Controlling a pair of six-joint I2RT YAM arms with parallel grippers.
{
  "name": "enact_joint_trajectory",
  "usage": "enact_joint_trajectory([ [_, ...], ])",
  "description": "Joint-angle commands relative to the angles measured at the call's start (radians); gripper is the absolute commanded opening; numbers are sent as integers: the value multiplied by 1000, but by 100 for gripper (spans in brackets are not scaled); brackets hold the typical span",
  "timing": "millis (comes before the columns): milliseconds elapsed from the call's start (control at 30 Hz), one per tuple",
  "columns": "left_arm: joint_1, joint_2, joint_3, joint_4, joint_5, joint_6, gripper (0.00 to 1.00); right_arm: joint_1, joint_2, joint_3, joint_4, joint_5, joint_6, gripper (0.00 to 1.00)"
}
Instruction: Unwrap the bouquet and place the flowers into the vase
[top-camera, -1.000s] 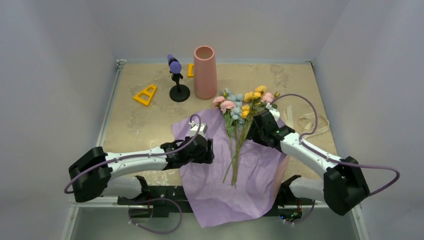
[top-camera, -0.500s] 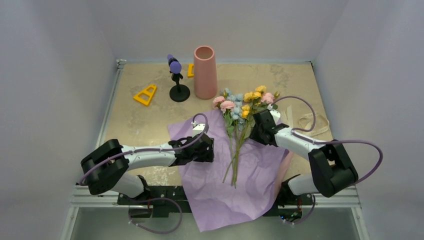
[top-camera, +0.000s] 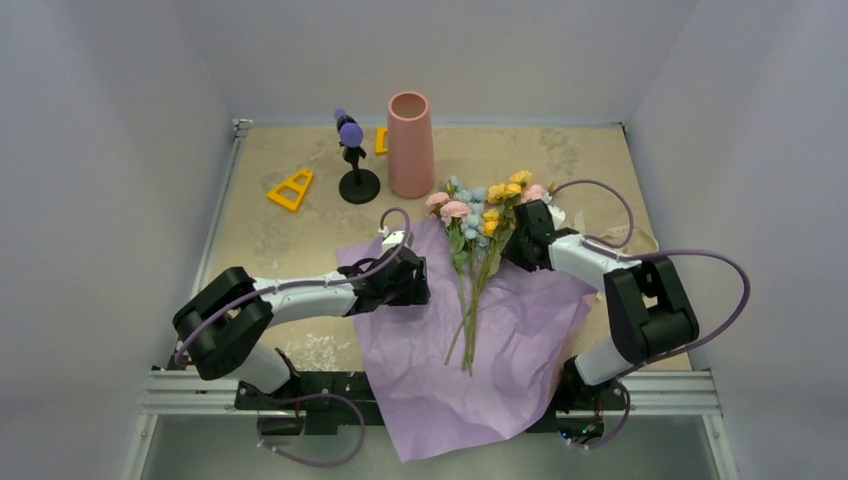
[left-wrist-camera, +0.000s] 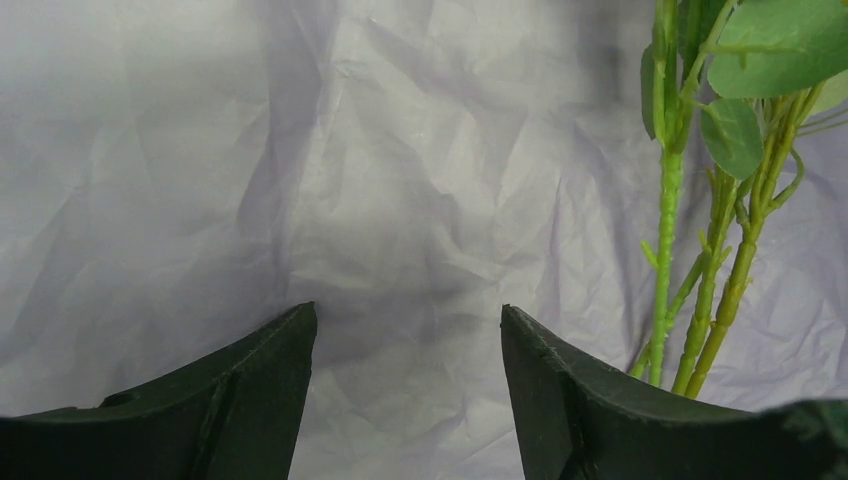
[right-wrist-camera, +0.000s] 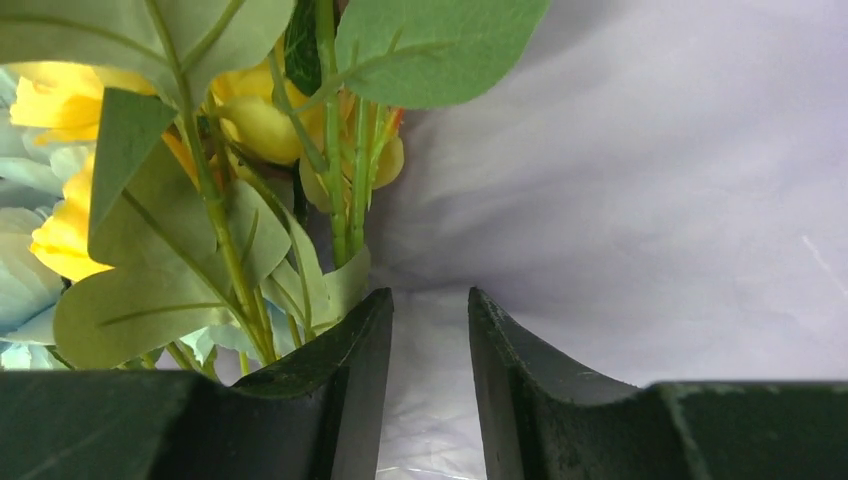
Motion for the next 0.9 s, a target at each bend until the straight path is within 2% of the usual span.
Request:
enact_joint_trajectory([
  [0,32,-7,9,-11,16,28,72,-23,-32,35,-93,21,-31,41],
  [233,33,-89,-1,-34,7,42,72,-21,-421,64,-270,89,-95,53],
  [467,49,-178,-3,-82,-39,78,72,-20,-762,-18,-345,-21,-123,56],
  [533,56,-213,14,-121,-64,91,75,-20,-816,-28,-357,-76,-152,58],
  [633,86,-278,35,-193,-113,96,84,-20,-868,-25,-376,-138,-190,60],
  [733,166,-336,48,-295,-101,61,93,-19,-904,-19,-387,-163,-202,60],
  [867,295,-407,3,-349,-40,14,99,-19,-930,-25,-377,-202,-204,61],
])
